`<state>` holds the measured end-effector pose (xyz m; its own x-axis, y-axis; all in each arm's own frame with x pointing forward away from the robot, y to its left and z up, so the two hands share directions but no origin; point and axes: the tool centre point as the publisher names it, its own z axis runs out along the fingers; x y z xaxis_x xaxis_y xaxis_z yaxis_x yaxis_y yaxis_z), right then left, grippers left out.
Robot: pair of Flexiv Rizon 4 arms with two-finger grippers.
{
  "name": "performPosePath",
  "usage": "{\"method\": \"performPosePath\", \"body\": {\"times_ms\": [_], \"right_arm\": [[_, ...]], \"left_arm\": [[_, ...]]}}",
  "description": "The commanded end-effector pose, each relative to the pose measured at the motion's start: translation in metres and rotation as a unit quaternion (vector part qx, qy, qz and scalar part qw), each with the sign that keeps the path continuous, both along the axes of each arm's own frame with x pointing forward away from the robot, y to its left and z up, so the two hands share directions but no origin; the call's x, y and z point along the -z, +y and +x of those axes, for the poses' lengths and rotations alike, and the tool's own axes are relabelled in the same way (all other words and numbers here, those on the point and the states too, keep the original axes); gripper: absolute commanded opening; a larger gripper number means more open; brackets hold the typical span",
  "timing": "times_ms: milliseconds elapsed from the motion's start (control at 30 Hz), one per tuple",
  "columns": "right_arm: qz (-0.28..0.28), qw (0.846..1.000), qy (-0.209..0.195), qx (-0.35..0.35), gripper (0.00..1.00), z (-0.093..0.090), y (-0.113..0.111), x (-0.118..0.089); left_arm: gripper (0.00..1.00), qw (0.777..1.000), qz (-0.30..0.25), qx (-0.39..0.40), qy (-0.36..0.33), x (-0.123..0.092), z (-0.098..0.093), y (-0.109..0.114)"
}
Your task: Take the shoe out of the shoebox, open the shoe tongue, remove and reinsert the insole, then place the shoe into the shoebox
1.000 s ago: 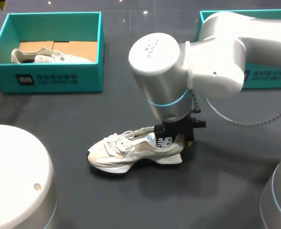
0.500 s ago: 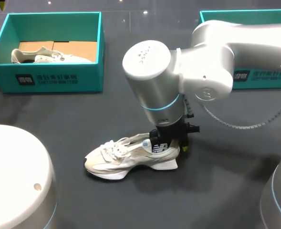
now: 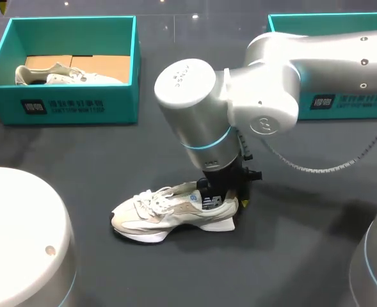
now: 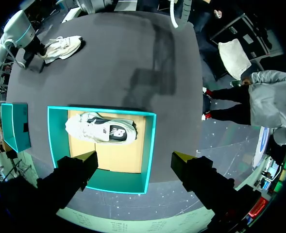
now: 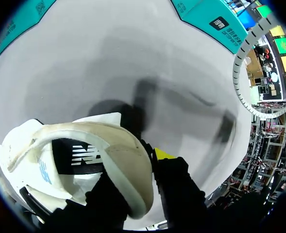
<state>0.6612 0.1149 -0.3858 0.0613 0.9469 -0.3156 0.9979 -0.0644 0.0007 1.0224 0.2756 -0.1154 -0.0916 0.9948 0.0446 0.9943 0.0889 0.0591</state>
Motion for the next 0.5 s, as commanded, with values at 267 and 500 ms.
{"method": "performPosePath", "body": {"times_ms": [267, 500], "right_arm": [[-0.032, 0.987, -0.057, 0.150, 1.00, -0.009, 0.012, -0.008], [-0.022, 0.986, -0.069, 0.148, 1.00, -0.011, 0.013, -0.033]], "left_arm": [[1.00, 1.000, 0.001, 0.000, -0.001, 0.000, -0.001, 0.000], [1.00, 1.000, 0.001, 0.000, -0.001, 0.000, -0.001, 0.000]]}}
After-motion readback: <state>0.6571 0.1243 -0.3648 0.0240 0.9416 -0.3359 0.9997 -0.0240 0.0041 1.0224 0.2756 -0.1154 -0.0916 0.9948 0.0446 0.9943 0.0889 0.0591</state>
